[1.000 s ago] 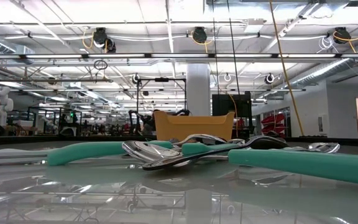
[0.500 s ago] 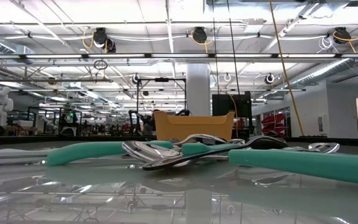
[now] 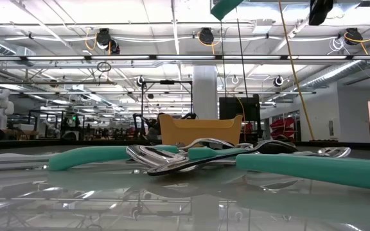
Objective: Sort silverware by color (type)
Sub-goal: Put the green spoon into the blue bin
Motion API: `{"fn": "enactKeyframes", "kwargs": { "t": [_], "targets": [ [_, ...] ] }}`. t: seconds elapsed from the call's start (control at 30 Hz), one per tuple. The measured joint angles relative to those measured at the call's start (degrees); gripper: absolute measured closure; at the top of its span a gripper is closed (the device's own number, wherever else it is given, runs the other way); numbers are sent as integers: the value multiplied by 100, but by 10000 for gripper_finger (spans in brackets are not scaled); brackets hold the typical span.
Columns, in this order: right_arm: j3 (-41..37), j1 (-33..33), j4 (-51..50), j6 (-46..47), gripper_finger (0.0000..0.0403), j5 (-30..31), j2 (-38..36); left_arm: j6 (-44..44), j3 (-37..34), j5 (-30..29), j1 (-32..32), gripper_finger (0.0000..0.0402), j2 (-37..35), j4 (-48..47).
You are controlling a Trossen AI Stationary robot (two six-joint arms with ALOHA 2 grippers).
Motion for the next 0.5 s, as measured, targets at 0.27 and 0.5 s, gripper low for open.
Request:
{"fn": "enactKeyframes", "kwargs": {
  "t": [0.27,0.5],
  "targets": [
    [0,-89,28,227,399,-47,4,-109,-7,-17,135,206,183,-355],
    [0,-89,38,458,398,-194,166,76,-4,-246,262,206,256,-351]
  ]
}}
